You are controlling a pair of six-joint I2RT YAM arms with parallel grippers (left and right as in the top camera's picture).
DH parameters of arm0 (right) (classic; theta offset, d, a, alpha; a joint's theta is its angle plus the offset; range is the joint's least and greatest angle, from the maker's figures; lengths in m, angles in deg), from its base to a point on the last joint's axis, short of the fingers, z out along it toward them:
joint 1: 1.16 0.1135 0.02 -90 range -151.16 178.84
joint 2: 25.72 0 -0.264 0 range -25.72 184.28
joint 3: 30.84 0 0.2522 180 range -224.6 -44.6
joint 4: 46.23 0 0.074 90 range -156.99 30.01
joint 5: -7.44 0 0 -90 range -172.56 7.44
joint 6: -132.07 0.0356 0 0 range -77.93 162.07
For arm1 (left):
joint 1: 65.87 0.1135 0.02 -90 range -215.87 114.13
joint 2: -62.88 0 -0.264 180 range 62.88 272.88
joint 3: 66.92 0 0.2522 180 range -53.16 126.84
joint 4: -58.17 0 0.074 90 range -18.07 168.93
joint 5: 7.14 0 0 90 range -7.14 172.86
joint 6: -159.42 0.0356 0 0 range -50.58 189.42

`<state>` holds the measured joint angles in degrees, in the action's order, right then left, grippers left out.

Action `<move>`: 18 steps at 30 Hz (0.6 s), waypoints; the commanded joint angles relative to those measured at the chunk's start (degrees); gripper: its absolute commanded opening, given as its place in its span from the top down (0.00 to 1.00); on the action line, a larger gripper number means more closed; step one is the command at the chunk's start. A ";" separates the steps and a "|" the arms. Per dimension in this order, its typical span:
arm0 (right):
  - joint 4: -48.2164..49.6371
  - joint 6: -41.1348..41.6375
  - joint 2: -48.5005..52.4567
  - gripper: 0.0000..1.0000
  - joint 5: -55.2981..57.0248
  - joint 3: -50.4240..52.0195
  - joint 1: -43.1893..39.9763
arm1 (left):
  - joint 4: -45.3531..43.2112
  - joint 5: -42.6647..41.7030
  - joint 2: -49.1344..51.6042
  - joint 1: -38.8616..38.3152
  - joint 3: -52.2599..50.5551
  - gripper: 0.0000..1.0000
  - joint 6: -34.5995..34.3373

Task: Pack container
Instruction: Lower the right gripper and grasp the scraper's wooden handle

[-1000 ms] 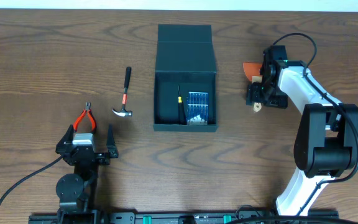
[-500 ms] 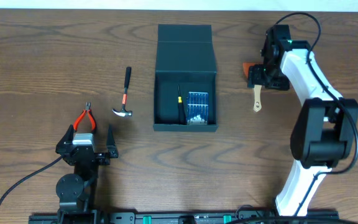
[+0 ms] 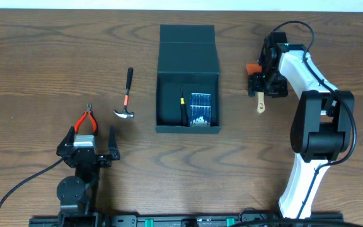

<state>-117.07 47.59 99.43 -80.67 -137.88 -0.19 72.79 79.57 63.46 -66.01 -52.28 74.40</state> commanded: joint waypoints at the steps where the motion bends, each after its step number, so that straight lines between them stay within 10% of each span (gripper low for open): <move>1: -0.37 -1.62 1.88 0.26 -0.44 -0.68 0.39 | 0.87 -0.79 -0.35 -0.15 -0.61 0.01 0.81; 8: -1.07 -2.47 3.89 0.27 -0.44 -0.68 0.39 | 0.87 -0.79 -0.35 -0.15 -0.61 0.02 0.81; 18: -1.92 -2.47 4.35 0.55 -0.44 -0.68 0.39 | 0.87 -0.79 -0.35 -0.15 -0.61 0.01 0.81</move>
<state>-118.69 45.45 101.22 -82.35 -138.64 -0.08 72.79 79.57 63.46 -66.01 -52.28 74.40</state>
